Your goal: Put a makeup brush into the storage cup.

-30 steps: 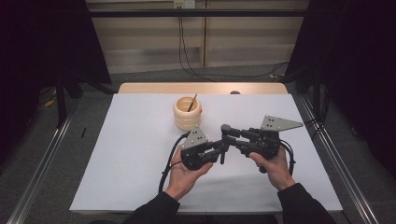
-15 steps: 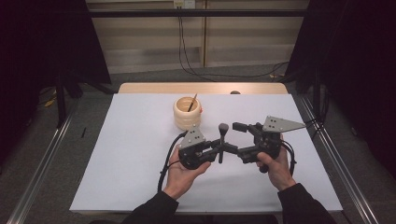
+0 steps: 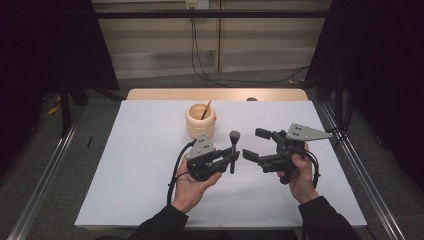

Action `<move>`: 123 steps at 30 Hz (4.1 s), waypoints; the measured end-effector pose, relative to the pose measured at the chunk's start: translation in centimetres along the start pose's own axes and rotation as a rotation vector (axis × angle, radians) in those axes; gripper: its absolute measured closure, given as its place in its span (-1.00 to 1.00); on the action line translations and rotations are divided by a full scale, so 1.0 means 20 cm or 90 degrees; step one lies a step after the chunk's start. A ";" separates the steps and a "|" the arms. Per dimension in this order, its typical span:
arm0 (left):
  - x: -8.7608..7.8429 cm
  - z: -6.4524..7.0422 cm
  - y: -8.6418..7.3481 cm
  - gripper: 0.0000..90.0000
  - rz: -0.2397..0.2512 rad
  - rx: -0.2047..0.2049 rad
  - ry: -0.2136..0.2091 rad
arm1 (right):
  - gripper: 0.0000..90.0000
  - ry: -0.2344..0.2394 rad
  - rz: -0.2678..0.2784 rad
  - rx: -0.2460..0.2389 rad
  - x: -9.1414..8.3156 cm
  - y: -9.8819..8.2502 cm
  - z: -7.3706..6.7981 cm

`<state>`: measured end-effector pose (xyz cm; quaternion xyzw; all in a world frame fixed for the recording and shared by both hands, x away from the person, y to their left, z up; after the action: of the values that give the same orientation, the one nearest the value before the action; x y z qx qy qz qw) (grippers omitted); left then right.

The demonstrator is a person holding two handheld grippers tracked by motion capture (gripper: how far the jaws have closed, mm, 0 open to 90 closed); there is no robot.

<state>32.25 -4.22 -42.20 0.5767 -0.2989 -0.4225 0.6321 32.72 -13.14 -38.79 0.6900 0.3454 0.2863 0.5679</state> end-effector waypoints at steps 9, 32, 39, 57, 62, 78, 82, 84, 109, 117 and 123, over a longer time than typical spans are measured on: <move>-0.06 -0.05 0.04 0.75 0.005 0.006 0.019 | -0.83 -0.063 0.018 -0.013 -0.02 -0.01 0.06; -0.15 -0.18 0.10 0.75 0.014 0.014 0.036 | -0.91 -0.139 0.028 -0.020 -0.19 -0.05 0.15; -0.18 -0.24 0.13 0.75 0.014 0.018 0.065 | -0.90 -0.158 0.002 -0.019 -0.22 -0.12 0.18; -0.23 -0.36 0.22 0.75 0.027 0.025 0.092 | -1.00 -0.223 -0.002 -0.053 -0.40 -0.18 0.25; -0.24 -0.40 0.23 0.75 0.028 0.026 0.107 | -1.00 -0.234 -0.012 -0.052 -0.44 -0.23 0.26; -0.23 -0.49 0.31 0.75 0.042 0.040 0.112 | -1.00 -0.262 -0.023 -0.039 -0.57 -0.33 0.27; -0.21 -0.54 0.31 0.75 0.044 0.032 0.113 | -1.00 -0.263 -0.020 -0.030 -0.57 -0.34 0.27; -0.20 -0.56 0.29 0.75 0.038 0.025 0.119 | -1.00 -0.262 -0.019 -0.033 -0.57 -0.34 0.27; -0.03 -0.79 0.35 0.75 0.038 0.042 0.159 | -1.00 -0.256 -0.027 -0.031 -0.57 -0.36 0.27; 0.01 -0.88 0.33 0.75 0.051 0.024 0.175 | -1.00 -0.254 -0.029 -0.028 -0.57 -0.36 0.27; 0.05 -0.93 0.28 0.75 0.045 0.020 0.189 | -1.00 -0.254 -0.025 -0.029 -0.57 -0.36 0.27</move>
<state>49.80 3.62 -39.74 0.6316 -0.2285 -0.3052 0.6750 29.07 -24.54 -46.88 0.7133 0.2325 0.1404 0.6461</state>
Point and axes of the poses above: each handheld gripper's, and its own axes: x roughly forward along the jaws, y roughly out of its top, z roughly to its right, the point moved 10 cm from there along x, roughly forward along the jaws, and after that the axes turned 10 degrees about z, right-handed, at the moved point
